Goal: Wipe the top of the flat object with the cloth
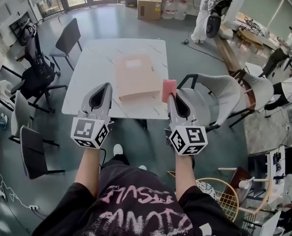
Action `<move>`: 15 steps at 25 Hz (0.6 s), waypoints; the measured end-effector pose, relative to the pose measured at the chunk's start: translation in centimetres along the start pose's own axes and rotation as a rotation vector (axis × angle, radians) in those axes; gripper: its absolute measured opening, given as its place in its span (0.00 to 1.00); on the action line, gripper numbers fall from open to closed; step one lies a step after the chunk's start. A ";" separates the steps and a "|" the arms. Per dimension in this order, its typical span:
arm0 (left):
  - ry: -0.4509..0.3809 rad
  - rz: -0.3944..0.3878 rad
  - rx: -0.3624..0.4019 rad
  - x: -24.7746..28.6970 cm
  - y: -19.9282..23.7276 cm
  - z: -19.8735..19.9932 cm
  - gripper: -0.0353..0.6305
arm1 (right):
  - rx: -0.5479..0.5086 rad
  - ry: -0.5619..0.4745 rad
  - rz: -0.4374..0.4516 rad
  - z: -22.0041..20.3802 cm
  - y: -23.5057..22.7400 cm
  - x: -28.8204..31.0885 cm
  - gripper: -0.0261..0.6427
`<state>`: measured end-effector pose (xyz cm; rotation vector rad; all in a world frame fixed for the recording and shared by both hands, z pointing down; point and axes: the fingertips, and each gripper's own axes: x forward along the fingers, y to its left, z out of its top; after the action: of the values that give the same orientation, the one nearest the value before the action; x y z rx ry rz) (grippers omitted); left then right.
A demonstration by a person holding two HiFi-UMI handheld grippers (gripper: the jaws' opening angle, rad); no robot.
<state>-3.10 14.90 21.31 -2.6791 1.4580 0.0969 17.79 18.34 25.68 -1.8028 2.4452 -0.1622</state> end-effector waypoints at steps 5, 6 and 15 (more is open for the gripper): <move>-0.005 0.004 -0.022 0.8 1.1 -0.5 0.05 | -0.017 0.011 -0.014 0.0 -0.2 1.0 0.12; -0.004 0.002 -0.025 1.0 1.3 -0.7 0.05 | -0.020 0.012 -0.018 0.1 -0.3 1.2 0.12; -0.004 -0.007 -0.046 2.6 3.9 -1.0 0.05 | -0.025 0.023 -0.031 0.0 0.2 4.1 0.12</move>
<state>-4.91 10.49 21.88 -2.7184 1.4621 0.1367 16.40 14.52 25.62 -1.8609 2.4465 -0.1563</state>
